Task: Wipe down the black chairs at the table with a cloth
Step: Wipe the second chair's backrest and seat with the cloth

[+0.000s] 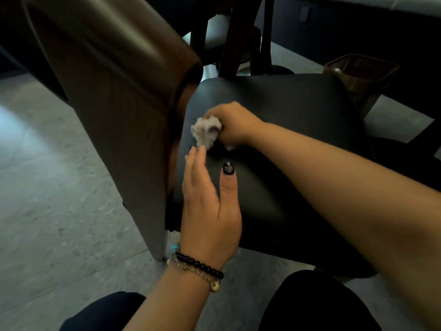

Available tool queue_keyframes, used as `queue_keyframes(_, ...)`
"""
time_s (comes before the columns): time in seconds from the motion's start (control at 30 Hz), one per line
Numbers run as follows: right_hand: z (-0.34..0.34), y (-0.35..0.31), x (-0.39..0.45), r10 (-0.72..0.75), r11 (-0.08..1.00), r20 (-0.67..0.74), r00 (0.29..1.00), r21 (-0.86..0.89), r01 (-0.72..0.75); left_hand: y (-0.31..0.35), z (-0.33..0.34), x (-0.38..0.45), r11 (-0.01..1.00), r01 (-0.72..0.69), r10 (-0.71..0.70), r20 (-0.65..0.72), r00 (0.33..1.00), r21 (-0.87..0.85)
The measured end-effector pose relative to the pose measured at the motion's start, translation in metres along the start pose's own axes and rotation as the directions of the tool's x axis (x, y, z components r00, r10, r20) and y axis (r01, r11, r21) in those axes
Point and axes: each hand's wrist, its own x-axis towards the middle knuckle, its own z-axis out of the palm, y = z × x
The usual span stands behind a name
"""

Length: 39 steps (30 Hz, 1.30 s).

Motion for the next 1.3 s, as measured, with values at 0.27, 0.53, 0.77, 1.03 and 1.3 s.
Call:
queue_keyframes(0.27, 0.013, -0.029, -0.040, -0.094, 0.992, -0.015, 0.995, 0.082, 0.095, -0.010, -0.002, 0.002, 0.994, 0.010, -0.019, -0.075, 0.997, -0.110)
queue_keyframes(0.53, -0.048, 0.063, -0.091, 0.288, 0.955, -0.168, 0.943, -0.017, -0.295, -0.018, 0.010, 0.017, 0.993, 0.056, -0.065, -0.080, 0.995, -0.107)
queue_keyframes(0.77, -0.014, 0.019, -0.060, 0.341, 0.940, -0.164, 0.926, 0.090, -0.330, -0.011, 0.006, 0.033, 0.986, 0.081, -0.099, -0.120, 0.988, -0.143)
queue_keyframes(1.03, -0.025, -0.015, -0.141, 0.165, 0.978, -0.073, 0.984, 0.143, -0.153, -0.008, 0.003, 0.036, 0.994, -0.024, 0.015, -0.089, 0.996, -0.103)
queue_keyframes(1.3, 0.023, -0.077, -0.152, 0.218, 0.955, -0.258, 0.941, -0.141, -0.260, -0.014, -0.011, 0.030, 0.987, -0.086, 0.091, 0.030, 0.995, -0.132)
